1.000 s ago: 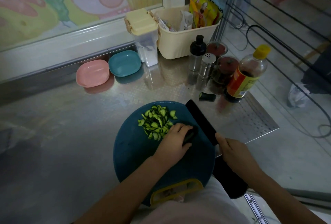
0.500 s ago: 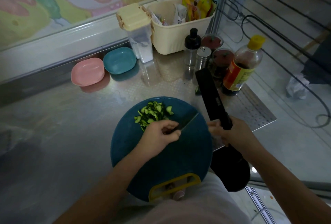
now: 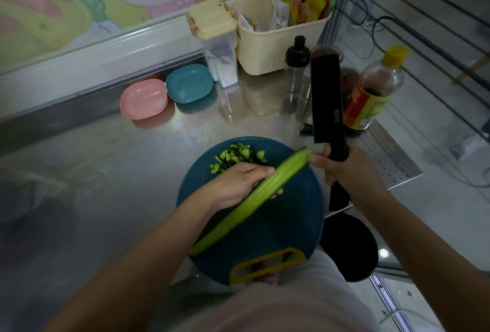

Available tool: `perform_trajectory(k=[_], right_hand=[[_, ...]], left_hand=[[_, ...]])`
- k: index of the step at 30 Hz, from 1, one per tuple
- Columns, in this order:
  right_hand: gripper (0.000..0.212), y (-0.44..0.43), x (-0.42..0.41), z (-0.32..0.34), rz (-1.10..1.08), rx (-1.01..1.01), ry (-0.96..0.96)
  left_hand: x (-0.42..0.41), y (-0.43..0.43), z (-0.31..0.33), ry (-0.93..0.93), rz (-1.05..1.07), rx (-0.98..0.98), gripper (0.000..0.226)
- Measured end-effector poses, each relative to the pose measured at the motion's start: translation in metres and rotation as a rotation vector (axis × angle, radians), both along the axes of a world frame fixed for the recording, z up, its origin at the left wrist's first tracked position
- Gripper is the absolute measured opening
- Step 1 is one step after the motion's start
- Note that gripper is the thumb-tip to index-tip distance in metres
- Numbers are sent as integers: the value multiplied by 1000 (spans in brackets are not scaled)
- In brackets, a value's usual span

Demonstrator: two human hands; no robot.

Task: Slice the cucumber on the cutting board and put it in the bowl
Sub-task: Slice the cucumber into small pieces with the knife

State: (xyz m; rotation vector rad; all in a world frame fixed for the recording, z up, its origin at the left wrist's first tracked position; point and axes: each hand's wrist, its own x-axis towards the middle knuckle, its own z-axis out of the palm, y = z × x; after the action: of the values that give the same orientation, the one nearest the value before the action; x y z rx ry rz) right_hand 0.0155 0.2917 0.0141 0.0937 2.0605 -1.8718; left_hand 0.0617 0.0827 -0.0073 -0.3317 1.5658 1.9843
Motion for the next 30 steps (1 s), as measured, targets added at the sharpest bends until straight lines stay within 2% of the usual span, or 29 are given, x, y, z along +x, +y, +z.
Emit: perform_trajectory(k=[7, 10, 12, 15, 18, 22, 26, 30], right_hand=[[34, 1, -3, -14, 16, 35, -13], [30, 2, -3, -18, 29, 60, -27], [25, 6, -4, -17, 61, 112, -11], [21, 14, -2, -17, 120, 344, 62], [34, 25, 2, -26, 171, 590, 136], [40, 35, 17, -41, 250, 680, 191], [35, 37, 31, -59, 263, 755, 199], [41, 37, 34, -62, 248, 744, 198]], left_hand=[[0, -11, 1, -83, -137, 133, 27], [0, -14, -4, -72, -141, 122, 25], [1, -11, -9, -8, -146, -1, 25], [5, -6, -21, 225, -169, -379, 32], [9, 0, -30, 444, -213, -641, 39], [15, 14, -39, 635, -267, -1046, 46], [24, 28, -55, 682, -312, -1196, 52], [26, 36, -66, 846, -252, -1254, 52]])
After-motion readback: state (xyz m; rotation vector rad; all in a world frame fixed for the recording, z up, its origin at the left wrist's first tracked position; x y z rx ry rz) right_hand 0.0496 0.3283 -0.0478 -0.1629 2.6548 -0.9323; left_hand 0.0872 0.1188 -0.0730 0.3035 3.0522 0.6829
